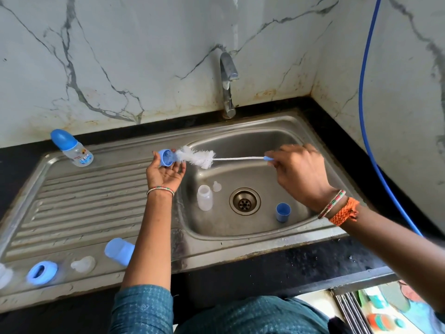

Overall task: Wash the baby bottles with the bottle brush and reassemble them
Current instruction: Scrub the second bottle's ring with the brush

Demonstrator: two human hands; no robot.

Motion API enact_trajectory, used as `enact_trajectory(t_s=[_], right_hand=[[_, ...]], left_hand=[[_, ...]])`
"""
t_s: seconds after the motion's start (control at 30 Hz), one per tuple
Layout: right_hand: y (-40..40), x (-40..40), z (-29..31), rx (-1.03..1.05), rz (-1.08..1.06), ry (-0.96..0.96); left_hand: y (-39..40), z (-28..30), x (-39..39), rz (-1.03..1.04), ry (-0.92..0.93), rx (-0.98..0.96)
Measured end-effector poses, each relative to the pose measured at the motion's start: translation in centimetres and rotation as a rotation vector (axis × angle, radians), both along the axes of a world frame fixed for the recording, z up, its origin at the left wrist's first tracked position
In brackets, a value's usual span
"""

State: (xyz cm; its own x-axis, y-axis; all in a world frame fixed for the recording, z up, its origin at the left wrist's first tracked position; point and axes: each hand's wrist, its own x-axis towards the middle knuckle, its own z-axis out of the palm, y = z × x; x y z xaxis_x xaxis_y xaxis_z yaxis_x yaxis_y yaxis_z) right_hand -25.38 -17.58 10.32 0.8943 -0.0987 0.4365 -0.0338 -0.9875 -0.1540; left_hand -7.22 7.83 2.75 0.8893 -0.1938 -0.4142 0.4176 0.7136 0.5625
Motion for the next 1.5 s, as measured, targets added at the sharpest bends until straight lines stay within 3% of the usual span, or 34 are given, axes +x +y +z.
enact_trajectory(t_s=[0.1,0.13,0.2,0.27,0.33,0.37,0.43,0.5,0.57,0.67,0.7,0.77,0.9,0.97,1.03,1.13,1.17,1.27,1.3,1.33,1.43,1.5], right_hand=[[-0.2,-0.1,1.6,0.721,-0.064,0.581],[-0.3,-0.1,1.6,0.799,-0.051,0.654],[-0.3,-0.2,1.0,0.598,-0.032,0.588],[-0.2,-0.4,0.5,0.259,-0.095,0.356],[0.0,-0.3,0.6,0.173,-0.110,0.231],[-0.3,-0.1,1.0,0.304,-0.088,0.325],[-0.4,-0.1,1.7,0.828,-0.061,0.733],[-0.3,-0.3,2.0,1.038,-0.035,0.948],[-0.2,-0.1,1.7,0.910,0.032,0.853],[-0.2,0.0,0.7,0.428,-0.010,0.536],[-0.2,0.1,0.5,0.353,-0.038,0.437],[-0.3,0.3,0.6,0.360,-0.055,0.337],[-0.6,0.4,1.5,0.626,-0.038,0.610],[-0.4,0.2,1.6,0.490,-0.071,0.615],[0.2,-0.1,1.5,0.259,-0.132,0.500],[0.5,-0.3,1.5,0.243,-0.151,0.376],[0.2,0.0,1.5,0.315,-0.132,0.441],[0.1,0.3,1.6,0.840,-0.084,0.779],[0.2,0.3,1.5,0.927,-0.080,0.809],[0.1,0.3,1.4,0.919,-0.065,0.791],[0.0,0.2,0.7,0.529,-0.078,0.661],[0.2,-0.3,0.9,0.387,-0.110,0.535]], left_hand=[[0.3,0.3,-0.2,-0.034,-0.082,-0.080],[0.4,0.4,-0.1,-0.041,-0.098,-0.096],[0.6,0.5,0.1,-0.041,-0.112,-0.083],[0.6,0.6,0.2,-0.054,-0.122,-0.014],[0.6,0.7,0.1,-0.087,-0.138,0.026],[0.5,0.7,0.0,-0.091,-0.143,-0.001],[0.4,0.9,-0.2,-0.097,-0.156,-0.103],[0.4,1.0,-0.5,-0.112,-0.166,-0.152],[0.6,0.7,-0.3,-0.111,-0.188,-0.145],[0.7,0.2,-0.1,-0.110,-0.196,-0.112],[0.6,0.2,-0.2,-0.122,-0.195,-0.104],[0.6,0.3,-0.5,-0.149,-0.214,-0.086],[0.7,0.8,-0.9,-0.162,-0.239,-0.068],[0.8,1.1,-0.8,-0.153,-0.233,-0.060],[0.8,1.2,-0.9,-0.157,-0.228,-0.057],[0.8,1.0,-0.9,-0.163,-0.230,-0.057],[0.8,1.0,-1.0,-0.166,-0.227,-0.065],[0.9,0.8,-1.1,-0.144,-0.199,-0.115],[0.9,0.6,-1.0,-0.130,-0.186,-0.113],[0.9,0.5,-0.9,-0.123,-0.179,-0.103],[0.7,0.0,-0.6,-0.098,-0.189,-0.064],[0.7,0.0,-0.5,-0.088,-0.189,-0.054]])
